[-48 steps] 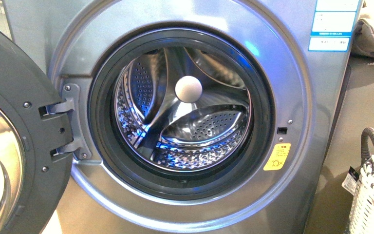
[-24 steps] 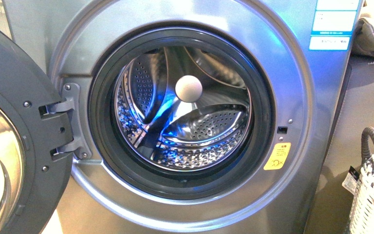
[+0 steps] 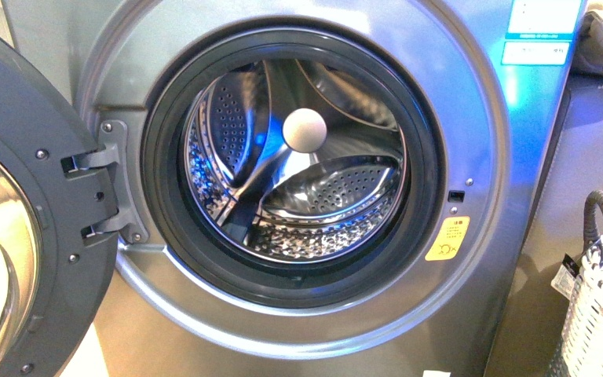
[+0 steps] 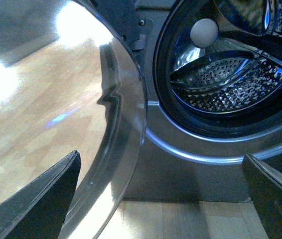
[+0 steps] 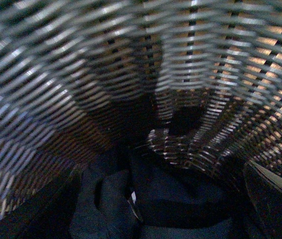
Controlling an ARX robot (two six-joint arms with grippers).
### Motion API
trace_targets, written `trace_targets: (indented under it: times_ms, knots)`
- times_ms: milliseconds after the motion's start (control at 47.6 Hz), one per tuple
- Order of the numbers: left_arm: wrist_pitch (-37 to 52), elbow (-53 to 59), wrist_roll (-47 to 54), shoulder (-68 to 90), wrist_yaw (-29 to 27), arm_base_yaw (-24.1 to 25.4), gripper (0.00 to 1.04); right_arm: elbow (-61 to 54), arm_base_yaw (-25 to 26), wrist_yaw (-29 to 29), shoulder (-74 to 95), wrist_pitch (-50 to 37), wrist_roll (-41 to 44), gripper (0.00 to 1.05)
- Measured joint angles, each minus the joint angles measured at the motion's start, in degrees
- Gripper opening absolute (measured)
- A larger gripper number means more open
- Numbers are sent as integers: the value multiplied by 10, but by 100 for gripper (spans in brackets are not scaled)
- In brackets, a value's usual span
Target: Put clothes into washing machine
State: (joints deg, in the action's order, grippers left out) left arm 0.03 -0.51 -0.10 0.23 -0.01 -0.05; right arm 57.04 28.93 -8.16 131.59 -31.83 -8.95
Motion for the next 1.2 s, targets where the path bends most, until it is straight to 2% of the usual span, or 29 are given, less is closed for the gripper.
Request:
trace_targets:
  times_ms: [315,588,1197]
  knots:
    - [0,0,0,0,0,0,98,67,-24,17,173,-33,-14,97]
    - [0,0,0,0,0,0,98,132,-22,27,308,-56,-23,97]
    - [0,0,0,0,0,0,98,186,-20,37,405,-90,-5,97]
